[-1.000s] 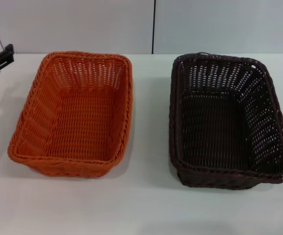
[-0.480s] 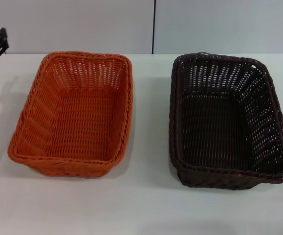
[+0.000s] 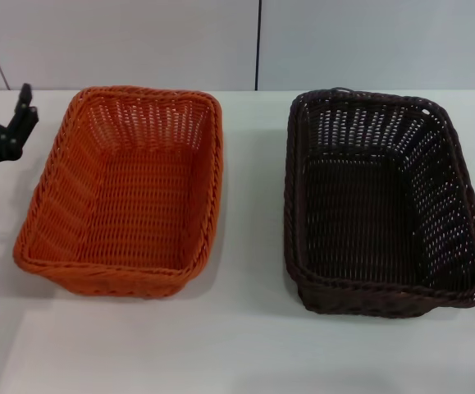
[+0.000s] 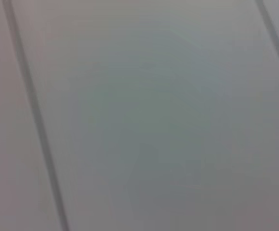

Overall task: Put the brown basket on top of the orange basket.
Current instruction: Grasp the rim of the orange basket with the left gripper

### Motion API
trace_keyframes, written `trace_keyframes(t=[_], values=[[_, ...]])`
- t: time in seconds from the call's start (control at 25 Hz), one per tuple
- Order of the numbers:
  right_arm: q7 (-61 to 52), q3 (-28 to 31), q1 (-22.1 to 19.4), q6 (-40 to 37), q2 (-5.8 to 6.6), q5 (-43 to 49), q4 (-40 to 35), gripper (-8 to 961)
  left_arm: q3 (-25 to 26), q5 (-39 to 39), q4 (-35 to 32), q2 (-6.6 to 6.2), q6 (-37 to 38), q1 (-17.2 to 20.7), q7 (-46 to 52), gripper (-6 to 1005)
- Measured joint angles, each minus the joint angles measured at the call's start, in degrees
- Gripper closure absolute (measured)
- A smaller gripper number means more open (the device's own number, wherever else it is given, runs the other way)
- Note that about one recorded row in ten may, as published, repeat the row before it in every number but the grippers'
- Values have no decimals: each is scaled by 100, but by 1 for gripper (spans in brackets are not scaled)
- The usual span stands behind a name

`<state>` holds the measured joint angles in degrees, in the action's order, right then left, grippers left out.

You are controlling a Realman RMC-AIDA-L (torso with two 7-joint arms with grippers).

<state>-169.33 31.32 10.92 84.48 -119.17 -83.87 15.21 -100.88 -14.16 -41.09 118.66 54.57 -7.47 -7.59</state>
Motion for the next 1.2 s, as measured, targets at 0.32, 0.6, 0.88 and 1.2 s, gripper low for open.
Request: trace_keyframes(t=[0.32, 0.6, 0.88, 1.2], values=[[0, -94, -22, 12, -14, 88, 231, 129, -27, -567, -2091, -42, -3100, 147, -245, 206], [-2, -115, -163, 84, -20, 85, 273, 128, 604, -478, -4120, -61, -7369, -545, -241, 212], [-4, -90, -171, -19, -18, 43, 281, 128, 1636, -218, -5025, -63, -10904, -1655, -300, 220], [-3, -104, -110, -158, -18, 44, 280, 129, 2176, 343, -4897, -59, -12138, -2270, -409, 229]])
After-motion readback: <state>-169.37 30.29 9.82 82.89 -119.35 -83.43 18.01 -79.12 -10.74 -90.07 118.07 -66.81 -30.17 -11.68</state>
